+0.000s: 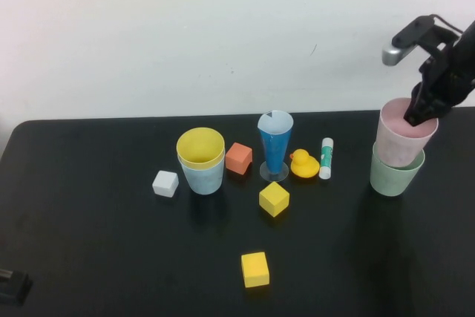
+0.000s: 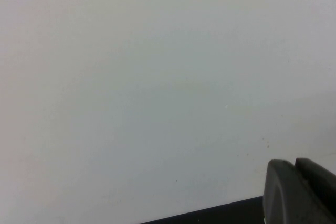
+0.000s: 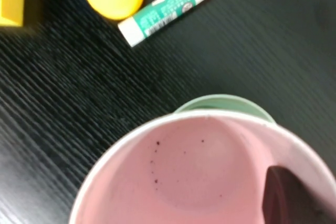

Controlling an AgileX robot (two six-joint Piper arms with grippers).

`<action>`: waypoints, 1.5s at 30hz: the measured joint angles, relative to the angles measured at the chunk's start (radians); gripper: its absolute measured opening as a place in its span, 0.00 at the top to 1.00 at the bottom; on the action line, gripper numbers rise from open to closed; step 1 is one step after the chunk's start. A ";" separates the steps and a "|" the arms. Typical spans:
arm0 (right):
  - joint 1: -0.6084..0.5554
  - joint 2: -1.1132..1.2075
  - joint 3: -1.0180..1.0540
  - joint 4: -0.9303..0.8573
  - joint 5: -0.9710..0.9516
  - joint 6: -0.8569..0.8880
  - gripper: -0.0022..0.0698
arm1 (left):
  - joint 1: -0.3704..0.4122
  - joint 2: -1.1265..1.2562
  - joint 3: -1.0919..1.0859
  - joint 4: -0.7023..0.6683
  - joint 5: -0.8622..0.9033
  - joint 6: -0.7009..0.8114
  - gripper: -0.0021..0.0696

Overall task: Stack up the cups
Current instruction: Place the pink cup on the green cup, then pick up the green cup, then place the green cup on the yellow cup

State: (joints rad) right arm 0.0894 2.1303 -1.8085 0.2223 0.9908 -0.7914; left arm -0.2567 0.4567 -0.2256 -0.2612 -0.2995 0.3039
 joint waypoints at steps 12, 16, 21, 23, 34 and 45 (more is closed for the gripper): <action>0.000 0.092 0.000 0.000 -0.040 -0.041 0.73 | 0.000 0.000 0.000 0.000 0.000 0.000 0.97; 0.000 0.110 0.000 0.000 -0.043 -0.041 0.64 | 0.000 0.000 0.000 0.000 0.000 0.000 0.97; 0.000 0.161 0.000 0.000 -0.054 -0.041 0.61 | 0.000 0.000 0.000 0.000 0.000 0.000 0.97; 0.000 0.187 0.000 -0.002 -0.057 -0.041 0.62 | 0.000 0.000 0.000 0.000 0.000 0.000 0.97; 0.008 0.208 -0.243 0.036 0.135 0.022 0.90 | 0.000 0.000 0.000 0.000 0.007 0.000 0.97; 0.356 0.167 -0.476 0.206 -0.089 -0.035 0.90 | 0.000 0.000 0.000 0.000 -0.009 0.000 0.97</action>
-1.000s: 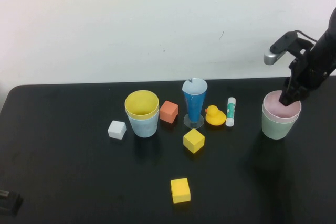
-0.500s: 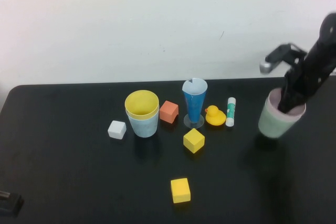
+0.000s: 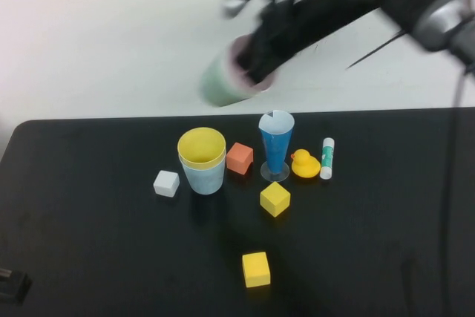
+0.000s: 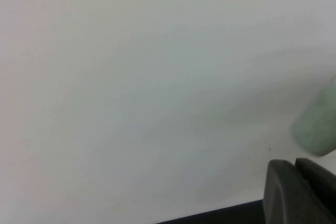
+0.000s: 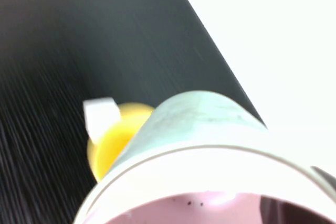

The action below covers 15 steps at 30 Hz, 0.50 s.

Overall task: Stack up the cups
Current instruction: Place the green cup on the yellow cup

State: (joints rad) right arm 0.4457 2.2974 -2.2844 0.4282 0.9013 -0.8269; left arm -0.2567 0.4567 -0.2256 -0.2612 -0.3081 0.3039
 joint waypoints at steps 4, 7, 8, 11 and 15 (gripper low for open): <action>0.093 0.057 0.000 -0.057 -0.089 -0.018 0.91 | 0.000 0.000 0.000 0.000 0.000 0.000 0.97; 0.105 0.104 0.000 -0.083 -0.100 -0.021 0.91 | 0.000 0.000 0.000 0.000 0.000 0.000 0.97; 0.105 0.115 0.000 -0.086 -0.102 -0.021 0.91 | 0.000 0.000 0.000 0.000 0.000 0.000 0.97; 0.103 0.130 0.000 -0.101 -0.104 -0.016 0.91 | 0.000 0.000 0.000 0.000 0.000 0.000 0.97; 0.099 0.141 0.000 -0.105 -0.104 -0.014 0.91 | 0.000 0.000 0.000 0.000 0.000 0.000 0.97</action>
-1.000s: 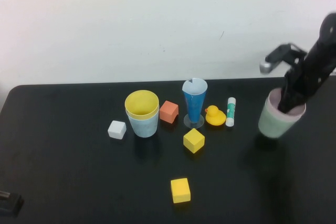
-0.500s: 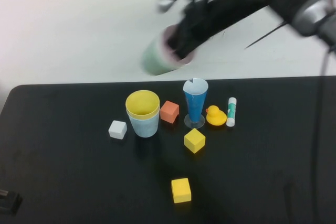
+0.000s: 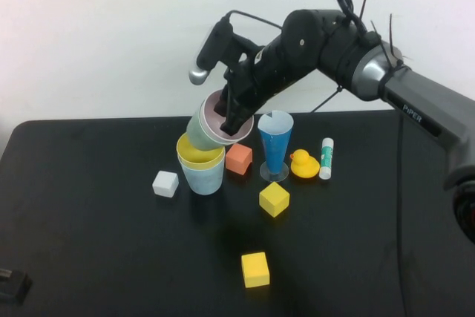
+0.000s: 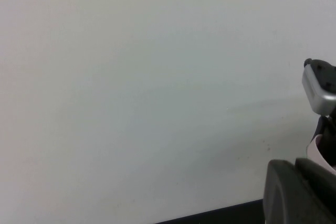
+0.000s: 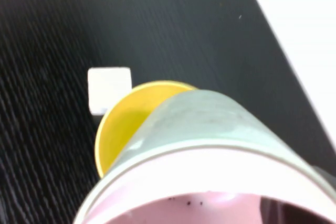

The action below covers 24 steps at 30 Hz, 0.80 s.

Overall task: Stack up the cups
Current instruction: Place the green cup on the yellow cup

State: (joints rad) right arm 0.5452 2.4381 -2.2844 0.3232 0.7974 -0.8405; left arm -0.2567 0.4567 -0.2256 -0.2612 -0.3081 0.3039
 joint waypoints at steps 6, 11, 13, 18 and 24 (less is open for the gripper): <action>0.000 0.034 0.000 -0.001 0.002 0.000 0.91 | 0.000 0.000 0.000 0.000 0.000 0.000 0.97; 0.000 0.043 0.000 0.003 0.000 0.000 0.79 | 0.000 0.000 0.000 0.000 0.000 0.000 0.97; 0.000 0.043 0.000 0.021 -0.010 0.000 0.69 | 0.000 0.000 0.000 0.000 0.000 0.000 0.97; 0.000 0.041 0.000 0.042 -0.017 0.000 0.56 | 0.000 0.000 0.000 0.000 0.000 0.000 0.97; 0.000 0.007 0.000 0.044 -0.017 0.000 0.54 | 0.000 0.000 0.000 0.000 0.000 0.000 0.97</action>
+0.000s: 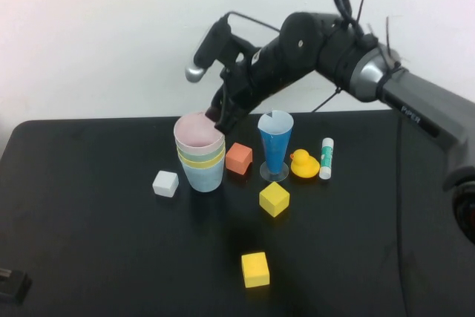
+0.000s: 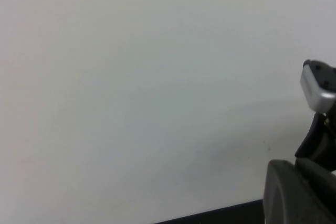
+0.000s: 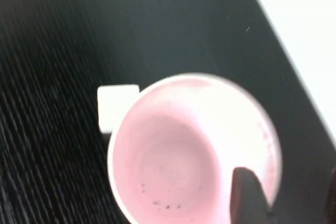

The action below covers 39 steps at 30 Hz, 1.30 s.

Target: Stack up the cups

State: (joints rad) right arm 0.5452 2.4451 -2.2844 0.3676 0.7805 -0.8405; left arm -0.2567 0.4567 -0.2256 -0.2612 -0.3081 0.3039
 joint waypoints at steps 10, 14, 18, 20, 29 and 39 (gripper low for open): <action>0.000 -0.093 0.000 -0.035 0.089 -0.005 0.57 | 0.000 0.000 0.000 0.000 -0.002 0.000 0.97; 0.000 -0.199 0.000 -0.159 0.193 -0.012 0.75 | 0.000 0.000 0.000 0.000 -0.002 0.000 0.97; 0.000 -0.384 0.050 -0.286 0.242 0.007 0.93 | 0.000 -0.022 0.002 0.000 -0.002 0.000 0.97; 0.000 -0.501 0.095 -0.351 0.246 0.015 0.95 | 0.000 -0.049 0.002 0.000 -0.002 0.000 0.97; 0.000 -1.049 0.542 -0.665 0.206 0.187 0.97 | 0.000 -0.169 0.002 -0.010 0.035 0.000 0.97; 0.000 -1.827 1.281 -0.793 -0.032 0.516 0.97 | 0.000 -0.203 0.002 -0.056 0.106 -0.002 0.97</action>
State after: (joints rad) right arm 0.5452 0.6179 -1.0039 -0.4258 0.7487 -0.3244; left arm -0.2567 0.2535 -0.2241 -0.3173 -0.2016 0.3020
